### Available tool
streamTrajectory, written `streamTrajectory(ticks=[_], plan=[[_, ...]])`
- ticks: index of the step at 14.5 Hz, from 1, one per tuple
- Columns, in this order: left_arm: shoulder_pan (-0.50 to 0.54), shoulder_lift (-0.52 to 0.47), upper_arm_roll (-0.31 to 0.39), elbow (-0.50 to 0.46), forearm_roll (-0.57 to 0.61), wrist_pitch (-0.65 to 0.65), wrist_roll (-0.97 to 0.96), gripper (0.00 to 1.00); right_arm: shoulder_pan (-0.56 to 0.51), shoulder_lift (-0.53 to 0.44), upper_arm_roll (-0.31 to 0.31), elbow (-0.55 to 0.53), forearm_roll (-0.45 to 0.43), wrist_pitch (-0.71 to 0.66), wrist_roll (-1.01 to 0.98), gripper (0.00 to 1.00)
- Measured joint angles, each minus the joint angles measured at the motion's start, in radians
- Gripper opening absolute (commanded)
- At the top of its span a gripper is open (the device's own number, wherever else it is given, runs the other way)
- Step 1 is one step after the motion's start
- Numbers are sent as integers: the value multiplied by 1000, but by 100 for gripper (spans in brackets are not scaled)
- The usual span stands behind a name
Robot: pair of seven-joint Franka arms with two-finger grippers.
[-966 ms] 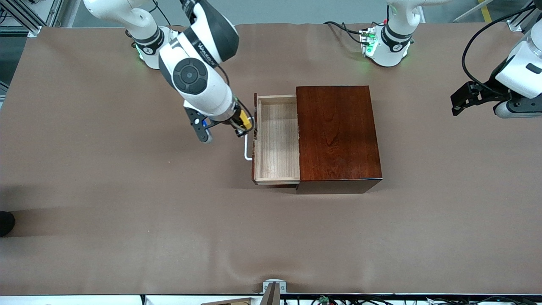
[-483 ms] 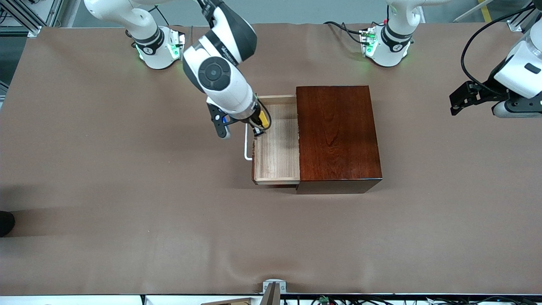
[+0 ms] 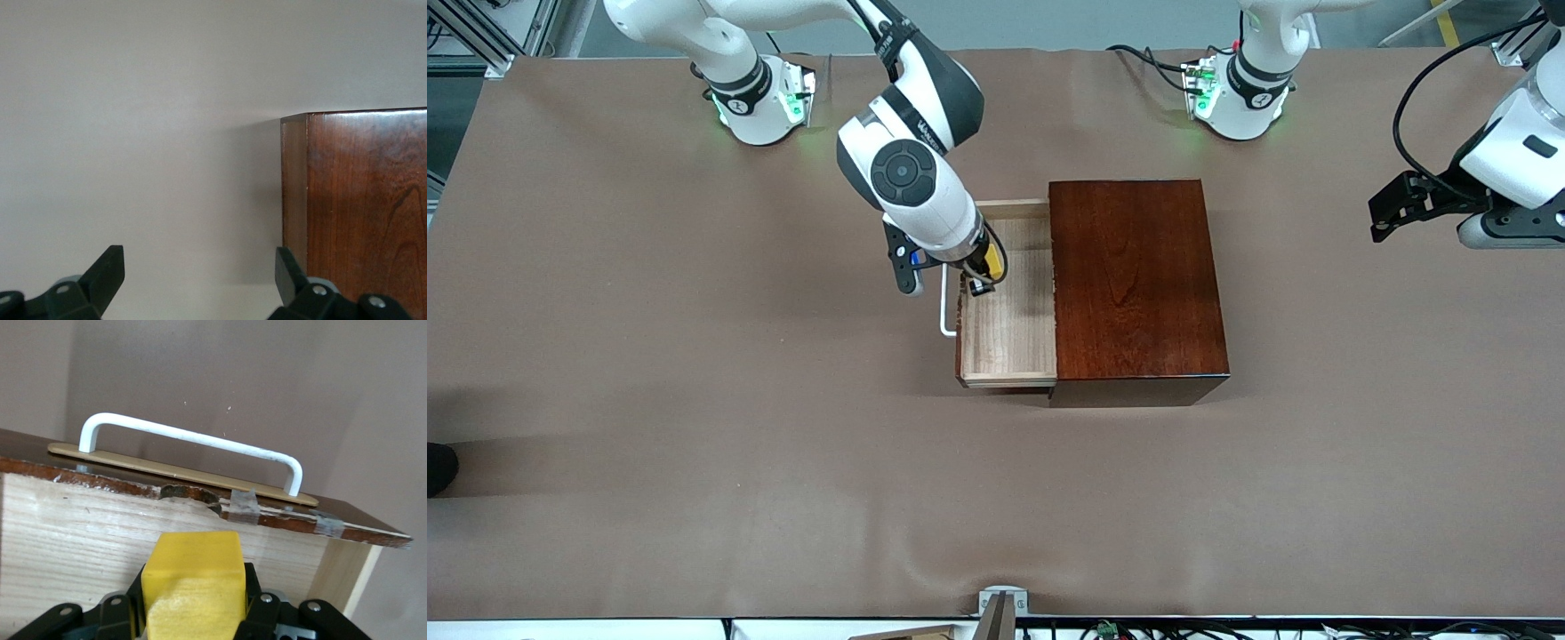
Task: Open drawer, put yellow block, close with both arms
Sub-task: 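Lower the cube into the drawer and open the right gripper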
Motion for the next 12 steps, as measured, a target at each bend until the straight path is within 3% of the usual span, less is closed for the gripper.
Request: streamTrajectory(ticks=[11, 12], plan=[[0, 0, -7, -7, 0, 0, 1, 100, 37, 90, -1, 0, -4, 54, 39, 0], [0, 0, -7, -7, 0, 0, 1, 100, 43, 96, -1, 0, -5, 64, 41, 23]])
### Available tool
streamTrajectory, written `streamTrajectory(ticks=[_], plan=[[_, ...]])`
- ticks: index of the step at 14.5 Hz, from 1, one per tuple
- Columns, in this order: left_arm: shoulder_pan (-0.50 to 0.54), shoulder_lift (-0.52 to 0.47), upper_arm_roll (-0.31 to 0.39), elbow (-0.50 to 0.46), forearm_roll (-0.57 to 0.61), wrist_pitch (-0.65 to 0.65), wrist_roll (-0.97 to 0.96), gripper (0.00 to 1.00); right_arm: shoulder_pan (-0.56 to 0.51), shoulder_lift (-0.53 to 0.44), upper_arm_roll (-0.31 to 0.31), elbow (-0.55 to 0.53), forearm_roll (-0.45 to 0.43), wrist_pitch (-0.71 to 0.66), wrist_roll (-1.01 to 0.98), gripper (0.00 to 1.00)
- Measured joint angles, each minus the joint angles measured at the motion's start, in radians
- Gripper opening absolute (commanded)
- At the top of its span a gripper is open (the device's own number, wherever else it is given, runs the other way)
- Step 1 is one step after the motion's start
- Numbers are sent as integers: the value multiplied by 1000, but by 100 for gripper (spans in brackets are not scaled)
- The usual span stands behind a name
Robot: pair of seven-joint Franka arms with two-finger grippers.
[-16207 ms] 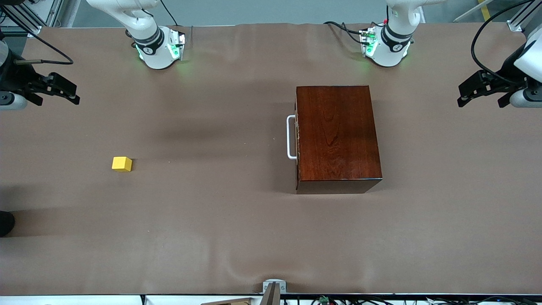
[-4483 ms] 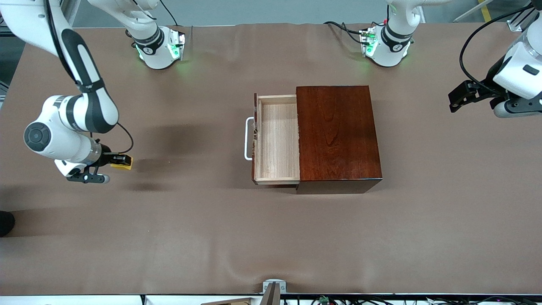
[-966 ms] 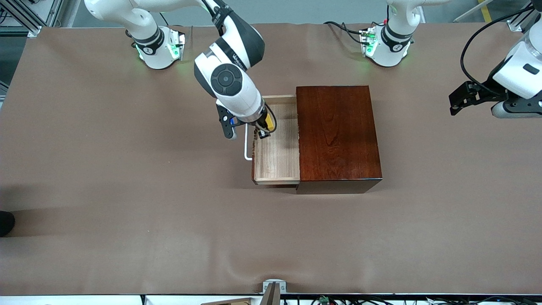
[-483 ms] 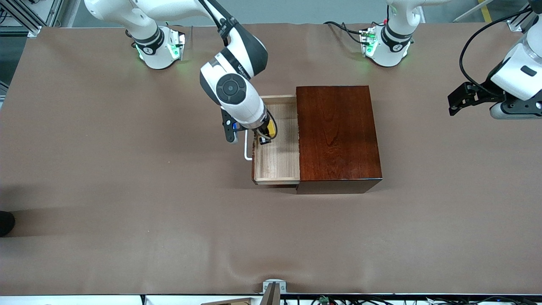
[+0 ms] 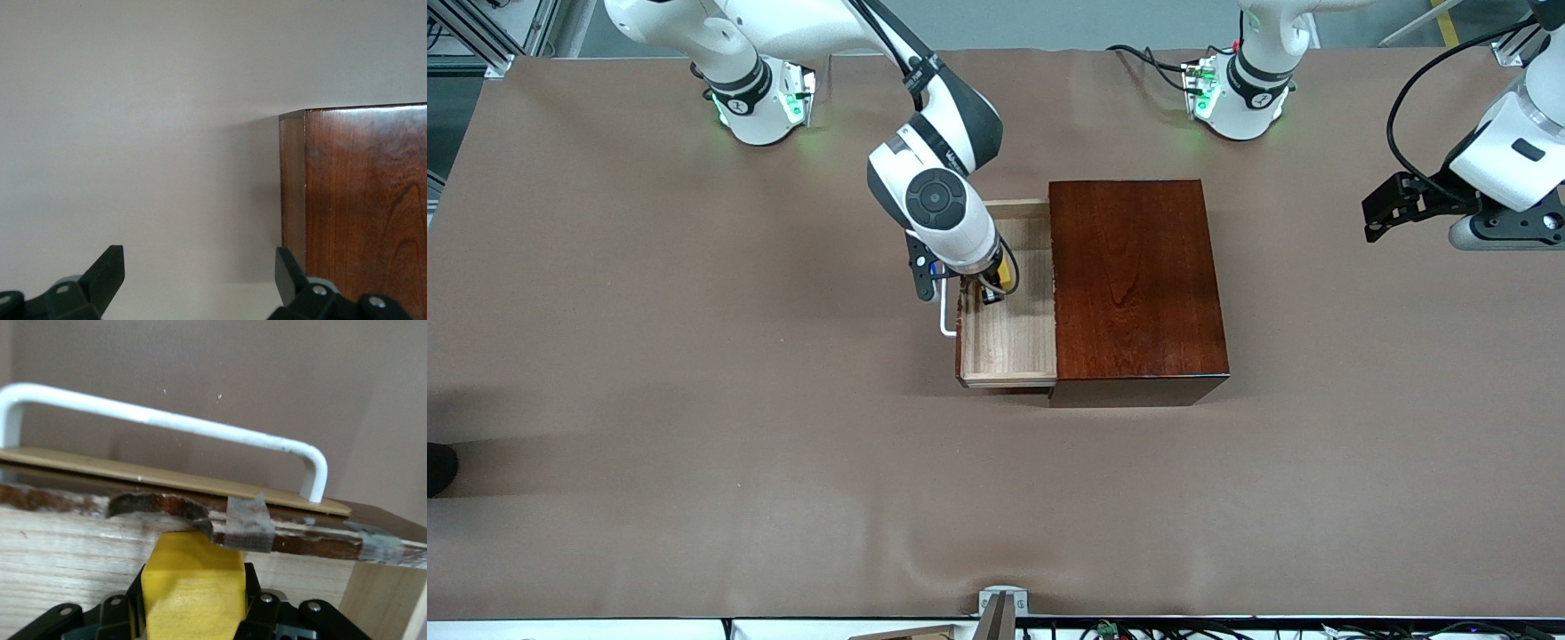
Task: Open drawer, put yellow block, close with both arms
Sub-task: 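Lower the cube into the drawer and open the right gripper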
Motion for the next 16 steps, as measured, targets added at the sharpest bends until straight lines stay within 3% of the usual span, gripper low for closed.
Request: streamTrajectory(ticks=[1, 2, 3, 4, 9, 16], plan=[[0, 0, 0, 0, 0, 0, 0, 100, 5, 1, -1, 1, -1, 5, 4, 54], [0, 0, 0, 1, 0, 0, 0, 100, 8, 1, -2, 3, -2, 5, 8, 76], [0, 0, -1, 1, -1, -2, 0, 100, 9, 2, -2, 4, -2, 5, 11, 94], [0, 0, -5, 1, -5, -7, 0, 100, 9, 2, -3, 5, -2, 5, 12, 100], [-2, 3, -83, 0, -20, -21, -13, 100, 10, 2, -7, 43, -53, -31, 13, 100], [-13, 74, -204, -2, -21, -16, -92, 100, -23, -2, -29, 194, -65, -173, 14, 100]])
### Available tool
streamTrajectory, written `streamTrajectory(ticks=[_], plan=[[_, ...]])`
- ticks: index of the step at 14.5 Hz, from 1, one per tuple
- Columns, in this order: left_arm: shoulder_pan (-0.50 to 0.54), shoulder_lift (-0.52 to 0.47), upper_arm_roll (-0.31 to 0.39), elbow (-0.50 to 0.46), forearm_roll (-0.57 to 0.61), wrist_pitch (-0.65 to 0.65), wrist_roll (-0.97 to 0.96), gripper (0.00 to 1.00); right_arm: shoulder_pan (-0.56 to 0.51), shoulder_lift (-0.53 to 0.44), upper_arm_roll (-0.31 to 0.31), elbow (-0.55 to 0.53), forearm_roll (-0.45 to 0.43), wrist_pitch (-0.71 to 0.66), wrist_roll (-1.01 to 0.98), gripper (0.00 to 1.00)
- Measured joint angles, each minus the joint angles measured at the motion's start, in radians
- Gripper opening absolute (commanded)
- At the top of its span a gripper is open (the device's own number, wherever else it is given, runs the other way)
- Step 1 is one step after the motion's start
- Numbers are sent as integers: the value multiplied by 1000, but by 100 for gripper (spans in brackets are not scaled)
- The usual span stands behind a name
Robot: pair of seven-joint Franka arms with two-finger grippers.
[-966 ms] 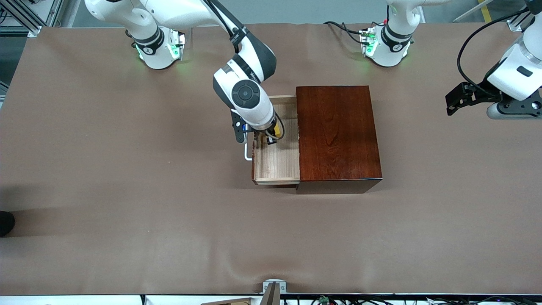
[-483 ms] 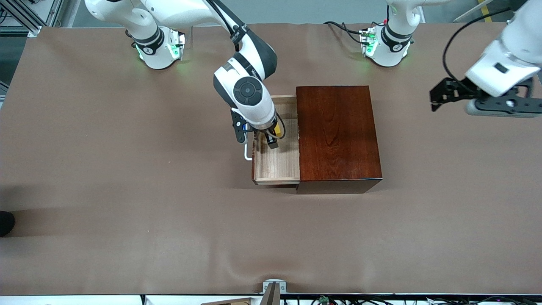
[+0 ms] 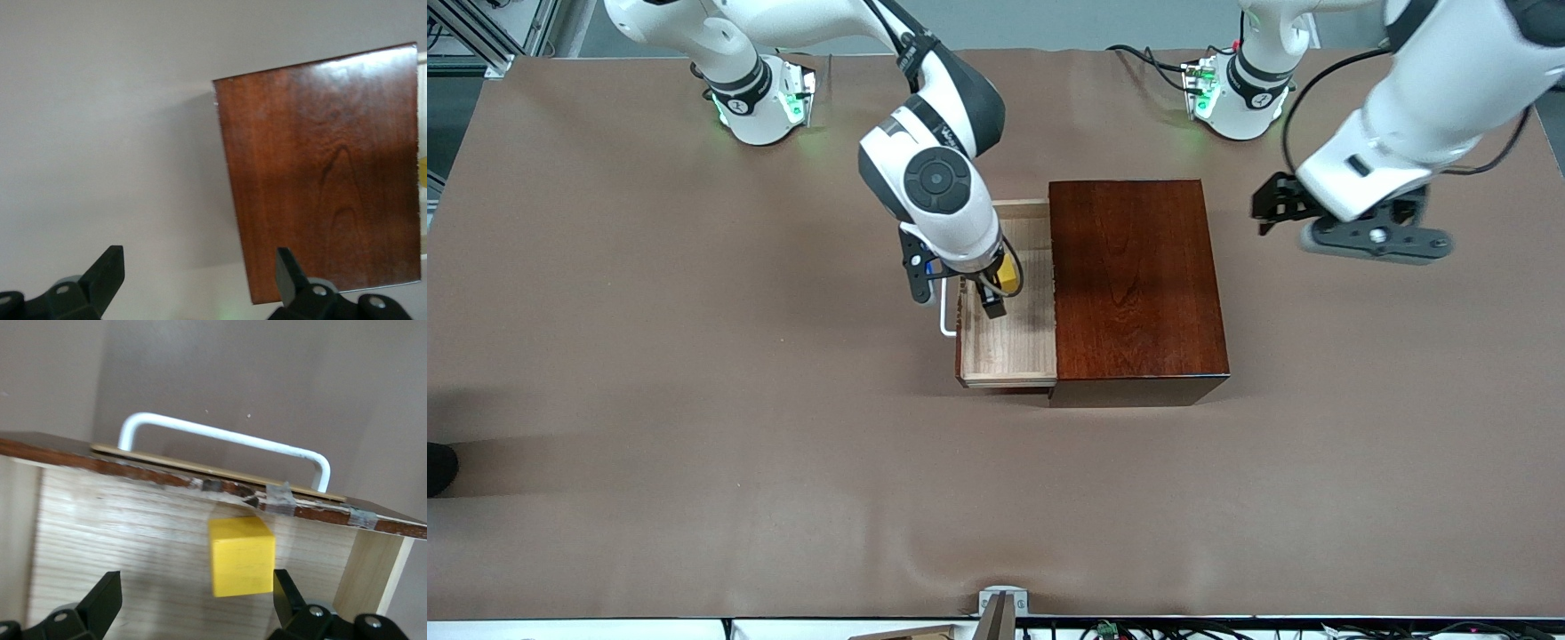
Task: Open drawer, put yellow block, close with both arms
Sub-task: 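Lower the cube into the drawer and open the right gripper, then withdraw the right gripper while the left gripper reaches the drawer handle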
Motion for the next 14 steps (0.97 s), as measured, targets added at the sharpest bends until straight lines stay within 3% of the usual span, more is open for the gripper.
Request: streamTrajectory(ticks=[7, 14], plan=[[-189, 86, -38, 0, 0, 70, -344, 100, -95, -14, -1, 80, -1, -14, -71, 100], [-387, 241, -39, 13, 10, 270, -853, 100, -188, -25, -5, 158, -1, -140, -264, 100]])
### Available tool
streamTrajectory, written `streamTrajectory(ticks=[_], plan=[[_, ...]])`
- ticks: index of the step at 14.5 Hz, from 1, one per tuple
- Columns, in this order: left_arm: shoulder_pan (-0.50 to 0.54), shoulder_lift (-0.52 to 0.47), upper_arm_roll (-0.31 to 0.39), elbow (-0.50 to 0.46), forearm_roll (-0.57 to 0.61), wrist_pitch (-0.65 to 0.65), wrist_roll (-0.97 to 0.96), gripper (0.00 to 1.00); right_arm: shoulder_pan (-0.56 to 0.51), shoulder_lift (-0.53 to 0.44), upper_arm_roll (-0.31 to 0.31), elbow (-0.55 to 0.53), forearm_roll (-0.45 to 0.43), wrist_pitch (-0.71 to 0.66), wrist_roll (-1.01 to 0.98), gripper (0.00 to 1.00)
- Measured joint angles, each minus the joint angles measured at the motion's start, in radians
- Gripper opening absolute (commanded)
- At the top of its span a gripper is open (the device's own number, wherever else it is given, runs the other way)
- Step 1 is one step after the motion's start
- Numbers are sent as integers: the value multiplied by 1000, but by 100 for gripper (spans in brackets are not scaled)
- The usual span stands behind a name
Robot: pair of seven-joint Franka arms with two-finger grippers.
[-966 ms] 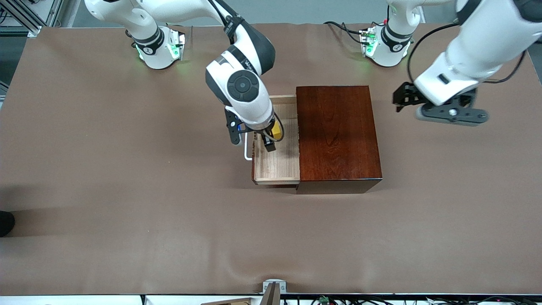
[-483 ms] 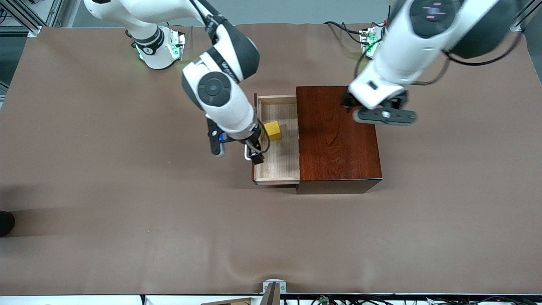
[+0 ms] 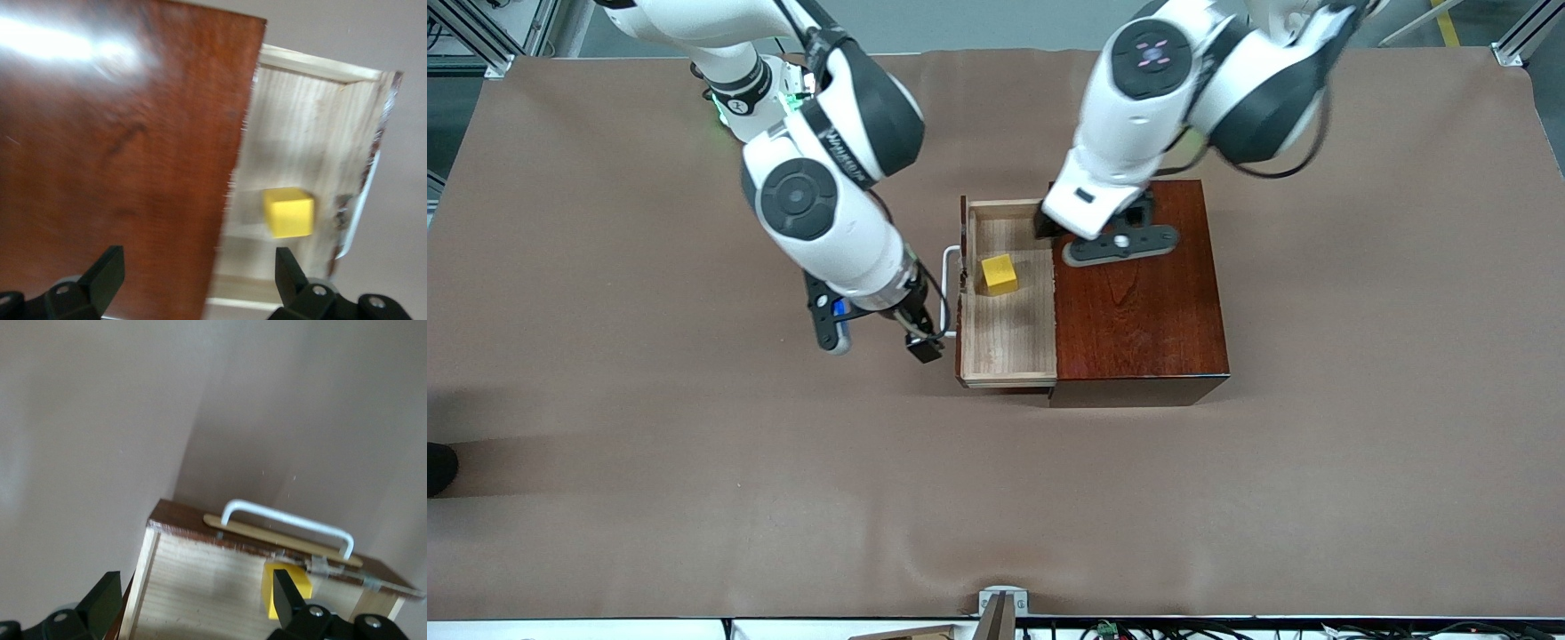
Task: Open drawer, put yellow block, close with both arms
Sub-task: 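Withdraw the right gripper while the left gripper reaches the drawer handle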
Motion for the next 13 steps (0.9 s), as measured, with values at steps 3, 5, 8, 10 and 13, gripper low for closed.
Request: streamTrajectory(ticks=[3, 5, 8, 10, 13], plan=[[-89, 103, 1, 69, 68, 22, -211, 100, -57, -13, 0, 27, 0, -44, -118, 100], [-135, 170, 3, 116, 109, 36, -309, 100, -88, -21, 1, 39, 0, -60, -180, 100], [-190, 243, 14, 175, 131, 90, -419, 100, -132, -34, 3, 57, 0, -109, -279, 100], [-238, 267, 43, 192, 135, 182, -540, 100, -158, -37, 3, 82, 0, -149, -329, 100], [-359, 302, 152, 227, 140, 286, -720, 100, -190, -42, 4, 113, 0, -202, -412, 100]])
